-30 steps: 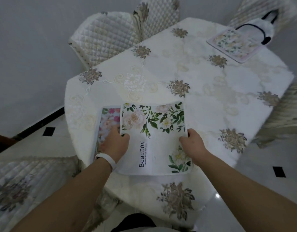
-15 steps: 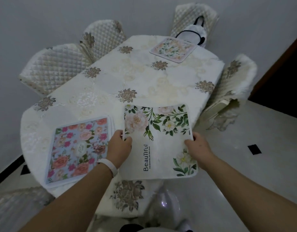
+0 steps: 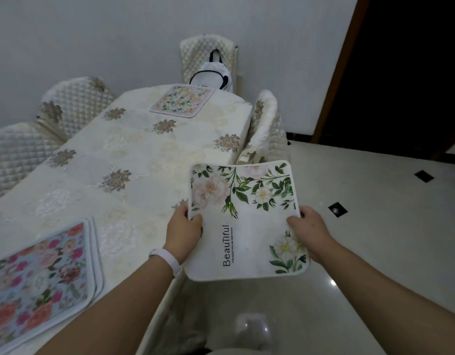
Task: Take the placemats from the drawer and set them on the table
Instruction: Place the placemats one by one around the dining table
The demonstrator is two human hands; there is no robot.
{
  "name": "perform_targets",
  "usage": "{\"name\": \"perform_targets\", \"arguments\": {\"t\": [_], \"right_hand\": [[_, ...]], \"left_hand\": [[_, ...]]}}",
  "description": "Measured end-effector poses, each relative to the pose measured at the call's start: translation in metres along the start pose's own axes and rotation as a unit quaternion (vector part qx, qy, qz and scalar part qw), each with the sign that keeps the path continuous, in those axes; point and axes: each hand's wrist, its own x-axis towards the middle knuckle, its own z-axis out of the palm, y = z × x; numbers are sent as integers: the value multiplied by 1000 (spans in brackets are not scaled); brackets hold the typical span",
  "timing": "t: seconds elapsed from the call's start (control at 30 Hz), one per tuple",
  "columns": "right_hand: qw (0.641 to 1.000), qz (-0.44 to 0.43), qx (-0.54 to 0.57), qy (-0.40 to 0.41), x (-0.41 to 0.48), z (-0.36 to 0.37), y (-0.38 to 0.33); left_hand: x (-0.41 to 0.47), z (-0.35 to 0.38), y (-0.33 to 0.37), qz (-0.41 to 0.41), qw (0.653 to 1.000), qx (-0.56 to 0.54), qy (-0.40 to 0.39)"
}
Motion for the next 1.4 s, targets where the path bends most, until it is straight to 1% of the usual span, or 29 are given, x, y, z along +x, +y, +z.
{"name": "perform_targets", "arguments": {"t": [0.1,0.27,0.37,0.5,0.77,0.87,1.1,1.23,1.4], "right_hand": [[999,4,26,17,3,-22,2],[998,12,51,33,13,-48,6],[998,15,55,38,24,-54,2],[997,21,67,39,46,-54,-12],[998,10,57,37,120,-27,-66],[998,6,40,41,156,-16,-95],[995,10,77,58,234,-8,-154],[994,6,87,61,262,-9,-174],[992,3,103,66,290,-22,-189]], "left_hand": [[7,16,19,16,1000,22,-10],[30,39,38,14,999,33,-18],[45,50,44,14,999,38,-32],[77,57,48,8,999,31,-27],[175,58,67,17,1000,11,-23],[221,56,77,10,999,-19,-24],[323,69,102,5,999,-40,-27],[357,83,119,7,999,-45,-29],[382,102,136,-10,997,-67,-43]]}}
